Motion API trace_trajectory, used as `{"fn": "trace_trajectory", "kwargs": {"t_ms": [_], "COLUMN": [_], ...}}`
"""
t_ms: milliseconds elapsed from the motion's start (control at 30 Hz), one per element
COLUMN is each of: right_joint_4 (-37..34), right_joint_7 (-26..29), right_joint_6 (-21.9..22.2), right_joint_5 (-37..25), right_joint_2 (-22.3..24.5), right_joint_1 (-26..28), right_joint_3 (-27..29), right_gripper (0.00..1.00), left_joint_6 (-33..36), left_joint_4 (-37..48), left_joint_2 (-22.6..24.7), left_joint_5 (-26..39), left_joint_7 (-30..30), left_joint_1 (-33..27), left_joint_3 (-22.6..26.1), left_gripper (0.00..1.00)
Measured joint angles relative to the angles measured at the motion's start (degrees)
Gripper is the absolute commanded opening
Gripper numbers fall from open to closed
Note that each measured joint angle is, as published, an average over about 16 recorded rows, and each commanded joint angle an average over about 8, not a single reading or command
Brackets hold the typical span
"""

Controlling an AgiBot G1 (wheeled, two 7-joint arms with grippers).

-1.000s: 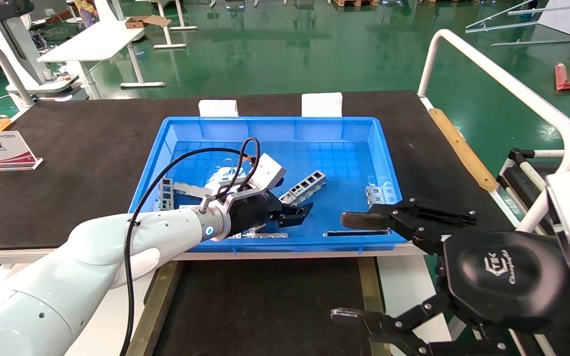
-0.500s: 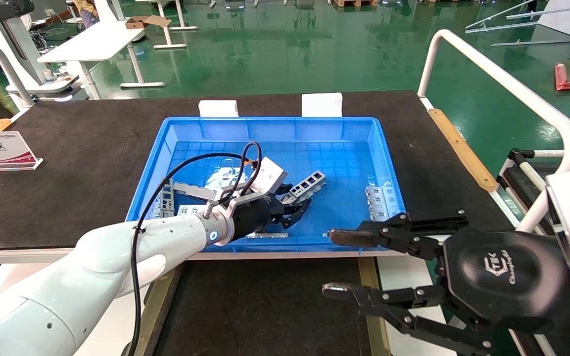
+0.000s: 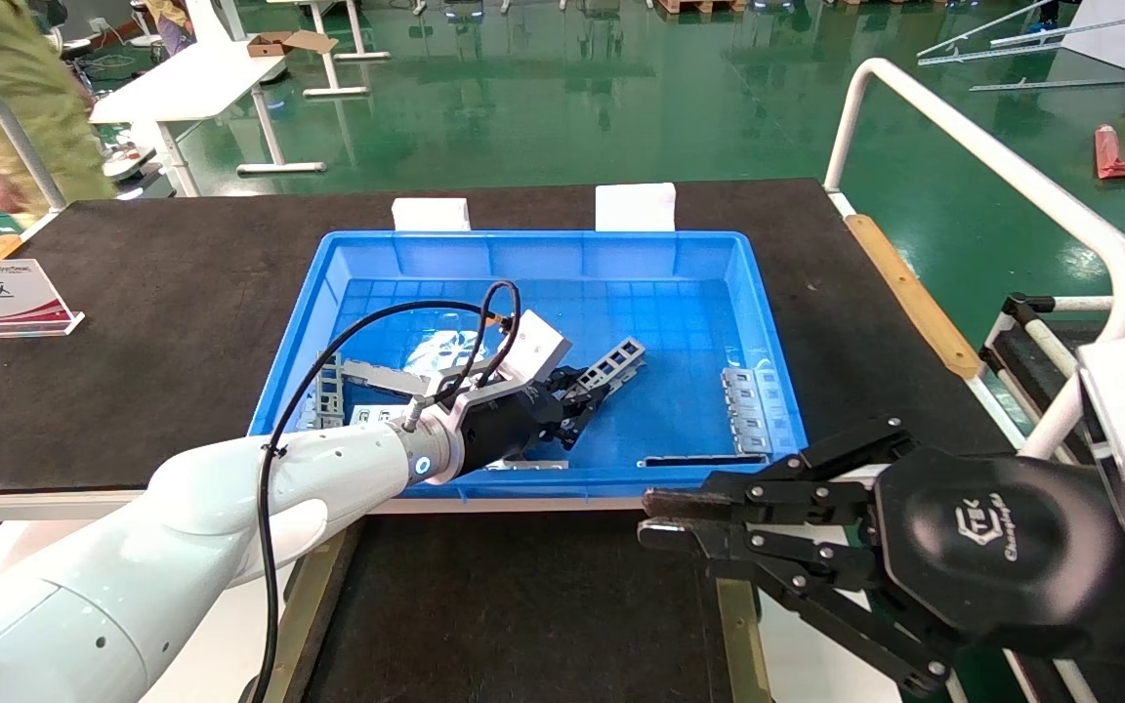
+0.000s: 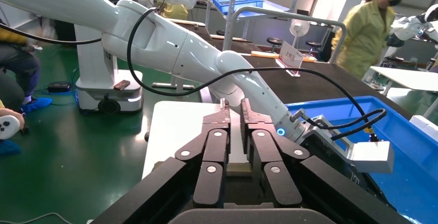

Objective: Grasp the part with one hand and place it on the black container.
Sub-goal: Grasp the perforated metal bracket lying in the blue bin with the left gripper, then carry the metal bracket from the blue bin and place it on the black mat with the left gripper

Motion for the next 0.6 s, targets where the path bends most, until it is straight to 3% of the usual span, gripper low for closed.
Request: {"fn": "trace_trajectory", "kwargs": {"t_ms": [267, 600], "right_joint_4": [0.0, 0.0], "right_joint_7": [-0.01, -0.03], "right_joint_6": [0.01, 0.03], "right_joint_5": [0.02, 0.04], "right_joint_2": [0.01, 0.03], "right_joint_1": [0.01, 0.01], "right_joint_3": [-0.03, -0.06], "right_gripper": [0.0, 0.0], "left_joint_6": [5.68, 18.59], "left_joint_4": [0.47, -0.5], "left_joint_2": [-1.12, -5.31], "left_joint_5": [-3.1, -7.69], "left_joint_7": [5.37, 11.23], "left_joint_1": [-1.66, -3.3], "left_joint_3": [-0.59, -3.54], "left_gripper": [0.0, 0.0]}}
